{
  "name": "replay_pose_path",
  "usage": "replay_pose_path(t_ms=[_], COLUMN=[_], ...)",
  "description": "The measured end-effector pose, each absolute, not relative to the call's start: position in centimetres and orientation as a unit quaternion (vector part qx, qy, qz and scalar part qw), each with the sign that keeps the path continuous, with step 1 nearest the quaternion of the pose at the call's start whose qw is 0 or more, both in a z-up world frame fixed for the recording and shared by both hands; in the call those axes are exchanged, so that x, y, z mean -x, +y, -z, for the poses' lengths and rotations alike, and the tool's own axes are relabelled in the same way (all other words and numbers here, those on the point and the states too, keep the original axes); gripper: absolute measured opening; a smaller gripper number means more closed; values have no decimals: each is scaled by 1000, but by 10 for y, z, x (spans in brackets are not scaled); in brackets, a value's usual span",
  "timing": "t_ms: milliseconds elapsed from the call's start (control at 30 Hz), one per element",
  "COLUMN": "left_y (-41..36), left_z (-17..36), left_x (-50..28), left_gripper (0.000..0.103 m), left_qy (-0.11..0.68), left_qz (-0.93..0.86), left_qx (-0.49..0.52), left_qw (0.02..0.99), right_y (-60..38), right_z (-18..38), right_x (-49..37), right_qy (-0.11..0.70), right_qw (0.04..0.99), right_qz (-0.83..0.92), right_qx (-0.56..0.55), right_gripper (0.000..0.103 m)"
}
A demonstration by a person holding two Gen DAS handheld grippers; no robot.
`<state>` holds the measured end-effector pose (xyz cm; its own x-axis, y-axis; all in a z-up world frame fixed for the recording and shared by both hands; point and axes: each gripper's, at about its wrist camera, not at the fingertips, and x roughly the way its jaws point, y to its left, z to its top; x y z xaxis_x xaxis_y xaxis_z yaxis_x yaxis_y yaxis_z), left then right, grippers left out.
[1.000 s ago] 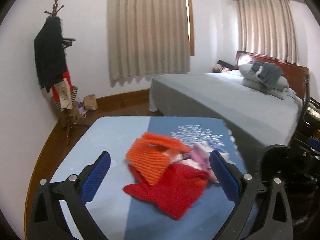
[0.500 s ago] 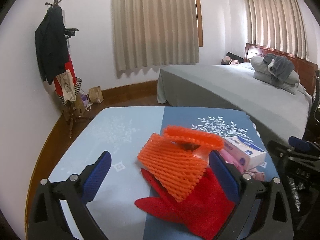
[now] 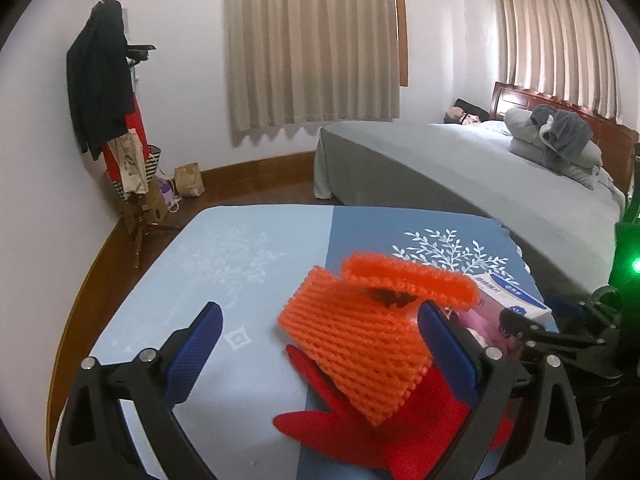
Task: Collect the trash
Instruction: 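Grasp the white tissue box with the right tool while the left tool grasps the orange foam net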
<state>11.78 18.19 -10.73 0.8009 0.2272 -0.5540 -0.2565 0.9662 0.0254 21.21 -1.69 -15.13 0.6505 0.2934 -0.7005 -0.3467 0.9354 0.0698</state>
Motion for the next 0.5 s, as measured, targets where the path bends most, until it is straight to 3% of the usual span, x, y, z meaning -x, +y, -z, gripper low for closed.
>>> replay_pose_path(t_ms=[133,500], left_y=[180,171], left_z=[103,104], left_x=[-125,-154], left_gripper=[96,96], left_qy=[284,289], left_qz=[-115,-94], left_qx=[28,36], left_qw=[951,952], right_y=[-15,-27], right_z=[156,142], right_x=[-216,-219], right_qy=[391,371], right_qw=[900,907], right_qz=[-190,-198], right_qx=[34,27], right_gripper=[55,54])
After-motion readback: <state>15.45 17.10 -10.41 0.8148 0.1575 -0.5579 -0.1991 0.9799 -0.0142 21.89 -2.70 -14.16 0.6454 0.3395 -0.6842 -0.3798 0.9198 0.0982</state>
